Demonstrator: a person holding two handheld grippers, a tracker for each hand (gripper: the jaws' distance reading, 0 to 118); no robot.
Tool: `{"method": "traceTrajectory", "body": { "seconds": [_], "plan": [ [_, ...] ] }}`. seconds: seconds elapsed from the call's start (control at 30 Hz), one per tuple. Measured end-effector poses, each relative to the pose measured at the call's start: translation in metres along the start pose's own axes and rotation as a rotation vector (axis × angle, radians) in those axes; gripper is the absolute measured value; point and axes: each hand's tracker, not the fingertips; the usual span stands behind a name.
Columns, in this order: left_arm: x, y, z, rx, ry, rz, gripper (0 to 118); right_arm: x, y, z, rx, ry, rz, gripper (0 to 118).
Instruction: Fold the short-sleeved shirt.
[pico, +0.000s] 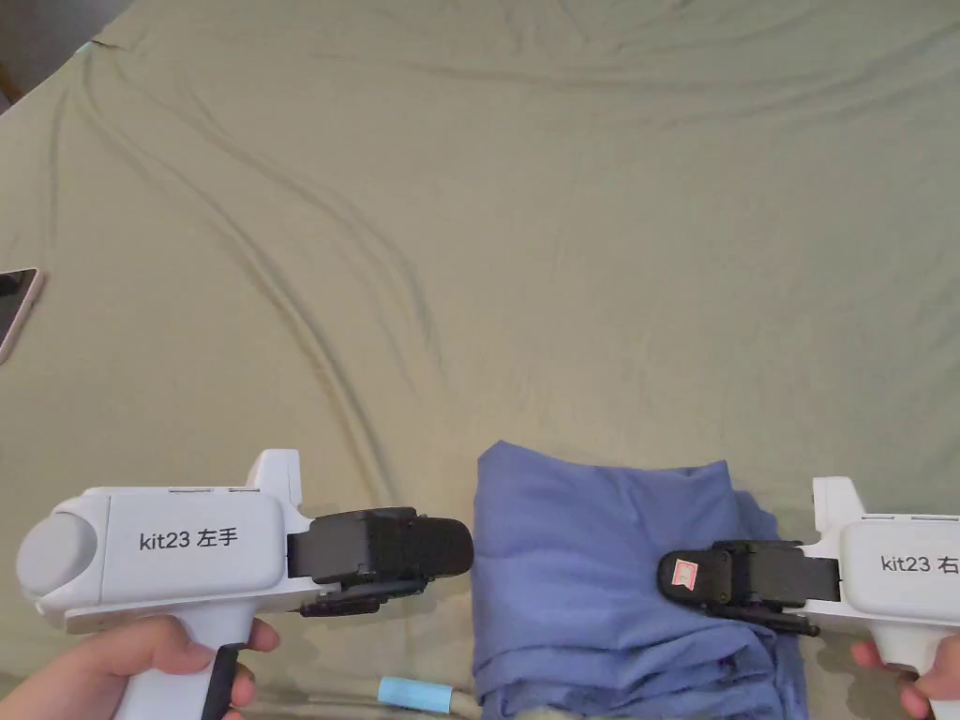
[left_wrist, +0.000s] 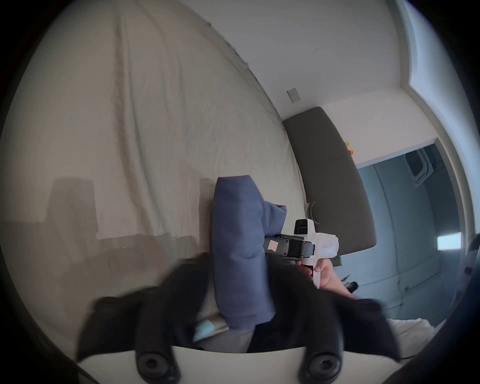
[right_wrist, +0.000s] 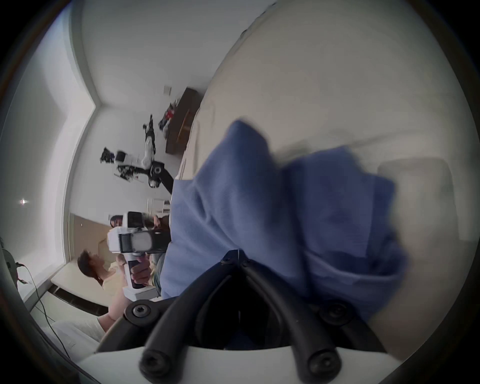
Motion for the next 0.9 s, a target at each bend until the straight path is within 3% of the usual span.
{"method": "traceTrajectory", "body": {
  "seconds": [0.03, 0.07, 0.17, 0.27, 0.33, 0.4, 0.47, 0.5, 0.53, 0.57, 0.63, 0.7, 0.8, 0.9],
  "plan": [
    [-0.005, 0.003, -0.011, -0.017, 0.017, 0.011, 89, -0.001, 0.000, 0.003, 0.004, 0.015, 0.015, 0],
    [-0.020, 0.012, -0.017, -0.035, 0.020, 0.025, 103, -0.005, -0.002, 0.004, 0.000, -0.001, 0.036, 0],
    [-0.020, 0.018, -0.034, -0.008, -0.191, 0.061, 107, -0.008, -0.005, 0.005, -0.002, 0.009, 0.021, 0],
    [-0.017, 0.011, -0.080, -0.149, -0.202, 0.166, 107, -0.006, -0.007, 0.003, 0.003, 0.034, 0.002, 0],
    [-0.011, 0.011, -0.099, -0.127, -0.314, 0.065, 103, -0.003, -0.009, 0.004, 0.015, 0.059, -0.008, 0],
    [-0.004, 0.010, -0.111, -0.098, -0.254, 0.039, 89, -0.001, -0.012, 0.006, 0.028, 0.067, -0.040, 0],
    [-0.003, 0.009, -0.118, -0.122, -0.190, 0.056, 34, -0.002, -0.014, 0.011, 0.041, 0.066, -0.060, 0],
    [-0.007, 0.008, -0.122, -0.137, -0.096, 0.056, 26, -0.005, -0.016, 0.015, 0.050, 0.053, -0.052, 0],
    [-0.014, 0.009, -0.120, -0.142, -0.076, 0.052, 26, -0.009, -0.018, 0.020, 0.062, 0.018, -0.035, 0],
    [-0.011, 0.013, -0.114, -0.146, -0.194, 0.076, 26, -0.013, -0.021, 0.024, 0.068, 0.024, -0.042, 0],
    [-0.001, 0.016, -0.106, -0.167, -0.071, -0.006, 26, -0.022, -0.022, 0.038, 0.085, 0.000, -0.036, 0],
    [0.014, 0.019, -0.092, -0.198, -0.006, -0.098, 26, -0.041, -0.026, 0.052, 0.105, -0.059, 0.029, 0],
    [0.034, 0.028, -0.063, -0.225, 0.106, -0.201, 26, -0.067, -0.025, 0.069, 0.119, -0.021, 0.082, 0],
    [0.053, 0.042, -0.011, -0.179, 0.264, -0.310, 26, -0.086, -0.027, 0.089, 0.177, 0.021, 0.194, 0]
  ]
}}
